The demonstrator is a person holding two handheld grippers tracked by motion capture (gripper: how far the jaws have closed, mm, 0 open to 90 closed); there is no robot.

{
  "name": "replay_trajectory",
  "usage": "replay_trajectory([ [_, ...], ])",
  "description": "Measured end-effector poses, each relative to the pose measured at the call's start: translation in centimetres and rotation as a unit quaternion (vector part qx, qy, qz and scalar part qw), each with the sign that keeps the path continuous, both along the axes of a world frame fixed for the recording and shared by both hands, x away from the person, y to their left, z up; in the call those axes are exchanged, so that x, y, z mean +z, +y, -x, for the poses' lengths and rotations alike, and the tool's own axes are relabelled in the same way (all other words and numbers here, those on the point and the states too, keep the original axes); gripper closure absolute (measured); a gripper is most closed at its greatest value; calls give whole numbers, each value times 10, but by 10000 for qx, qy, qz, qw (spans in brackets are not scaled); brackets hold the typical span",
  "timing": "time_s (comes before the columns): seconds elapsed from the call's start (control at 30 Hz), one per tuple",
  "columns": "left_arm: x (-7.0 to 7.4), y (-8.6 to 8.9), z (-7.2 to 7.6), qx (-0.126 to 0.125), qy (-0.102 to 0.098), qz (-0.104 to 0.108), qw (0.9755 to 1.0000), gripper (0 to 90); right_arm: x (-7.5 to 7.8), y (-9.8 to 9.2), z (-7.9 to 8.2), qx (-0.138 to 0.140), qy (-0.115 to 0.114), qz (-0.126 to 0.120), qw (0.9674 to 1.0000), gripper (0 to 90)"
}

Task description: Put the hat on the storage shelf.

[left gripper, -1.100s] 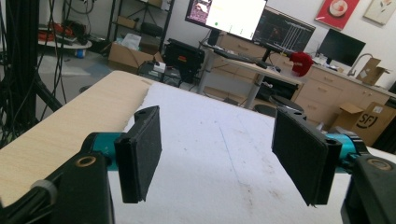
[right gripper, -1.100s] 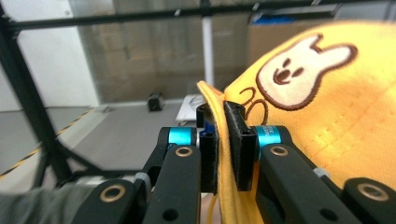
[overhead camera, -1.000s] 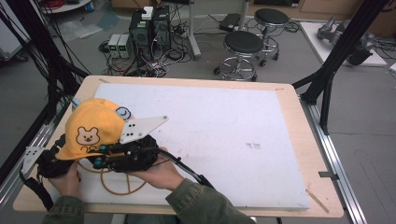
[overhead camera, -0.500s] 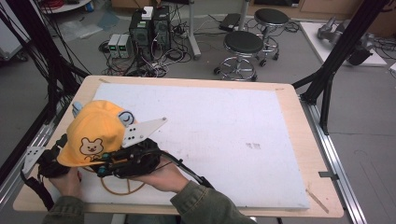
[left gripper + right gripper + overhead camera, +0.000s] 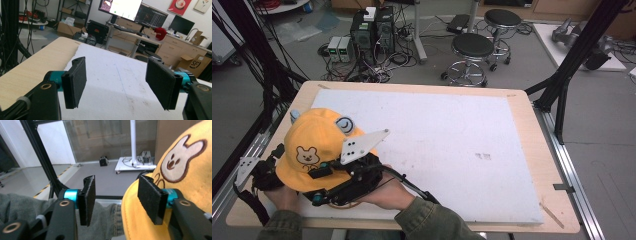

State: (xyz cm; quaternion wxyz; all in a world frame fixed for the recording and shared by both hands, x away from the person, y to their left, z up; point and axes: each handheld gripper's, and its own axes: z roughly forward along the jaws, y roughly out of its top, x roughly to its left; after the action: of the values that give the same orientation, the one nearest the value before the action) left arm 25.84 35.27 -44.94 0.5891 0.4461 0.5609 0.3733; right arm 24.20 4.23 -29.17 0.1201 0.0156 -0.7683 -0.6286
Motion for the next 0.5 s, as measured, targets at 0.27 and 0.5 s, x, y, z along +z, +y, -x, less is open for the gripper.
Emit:
replay_trajectory([
  [0.27,0,1,0,17,0,21,10000,333,6,-7,-2,-181,74,-410,9990,357],
  [0.5,0,1,1,12,0,16,10000,333,15,-24,-9,-493,179,-866,9949,311],
])
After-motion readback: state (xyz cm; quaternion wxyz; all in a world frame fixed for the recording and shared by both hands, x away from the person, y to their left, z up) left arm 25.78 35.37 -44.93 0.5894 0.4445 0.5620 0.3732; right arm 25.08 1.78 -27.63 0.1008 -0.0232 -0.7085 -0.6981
